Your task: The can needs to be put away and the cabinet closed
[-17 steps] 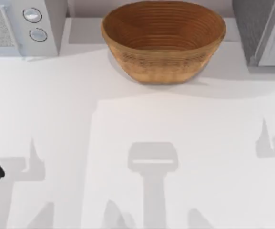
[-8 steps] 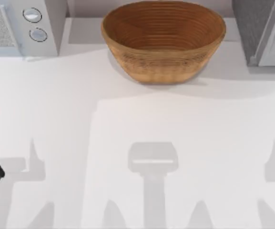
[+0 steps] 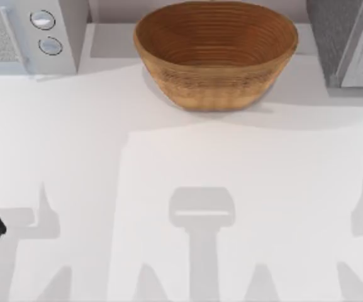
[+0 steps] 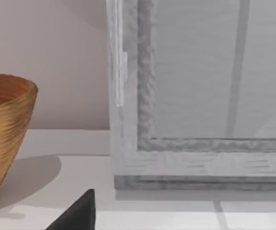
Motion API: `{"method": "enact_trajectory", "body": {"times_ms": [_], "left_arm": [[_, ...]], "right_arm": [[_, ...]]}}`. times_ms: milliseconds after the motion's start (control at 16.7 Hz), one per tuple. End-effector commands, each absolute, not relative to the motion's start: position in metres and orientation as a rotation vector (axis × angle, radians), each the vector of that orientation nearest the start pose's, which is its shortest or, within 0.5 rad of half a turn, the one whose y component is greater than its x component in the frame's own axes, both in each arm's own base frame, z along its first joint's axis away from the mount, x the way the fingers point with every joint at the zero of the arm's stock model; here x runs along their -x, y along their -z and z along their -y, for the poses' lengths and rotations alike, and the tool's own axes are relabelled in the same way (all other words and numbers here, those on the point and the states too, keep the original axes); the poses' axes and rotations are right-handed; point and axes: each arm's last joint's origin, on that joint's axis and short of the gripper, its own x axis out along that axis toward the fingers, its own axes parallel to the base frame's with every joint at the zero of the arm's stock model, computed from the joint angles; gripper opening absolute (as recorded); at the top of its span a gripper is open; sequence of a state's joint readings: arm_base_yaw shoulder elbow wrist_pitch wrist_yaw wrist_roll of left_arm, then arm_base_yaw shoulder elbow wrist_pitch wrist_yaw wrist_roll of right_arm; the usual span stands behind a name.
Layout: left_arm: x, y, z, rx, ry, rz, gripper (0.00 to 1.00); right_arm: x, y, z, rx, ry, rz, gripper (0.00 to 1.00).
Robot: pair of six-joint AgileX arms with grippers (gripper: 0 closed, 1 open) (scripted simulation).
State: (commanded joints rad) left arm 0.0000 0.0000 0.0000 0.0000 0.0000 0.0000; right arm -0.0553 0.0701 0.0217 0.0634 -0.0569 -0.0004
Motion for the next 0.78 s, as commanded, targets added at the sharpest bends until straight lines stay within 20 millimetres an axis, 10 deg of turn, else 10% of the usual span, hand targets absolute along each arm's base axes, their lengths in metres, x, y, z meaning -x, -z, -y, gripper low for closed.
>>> {"method": "enact_trajectory", "body": {"times_ms": [360,780], "left_arm": [[-0.106,-0.160,0.001,0.000,0.000,0.000,1.00],[-0.106,-0.160,0.001,0.000,0.000,0.000,1.00]], "right_arm": [[-0.134,-0.197,0.037,0.021,0.004,0.043,1.00],[-0.167,-0.194,0.128,0.016,0.003,0.008,1.00]]}}
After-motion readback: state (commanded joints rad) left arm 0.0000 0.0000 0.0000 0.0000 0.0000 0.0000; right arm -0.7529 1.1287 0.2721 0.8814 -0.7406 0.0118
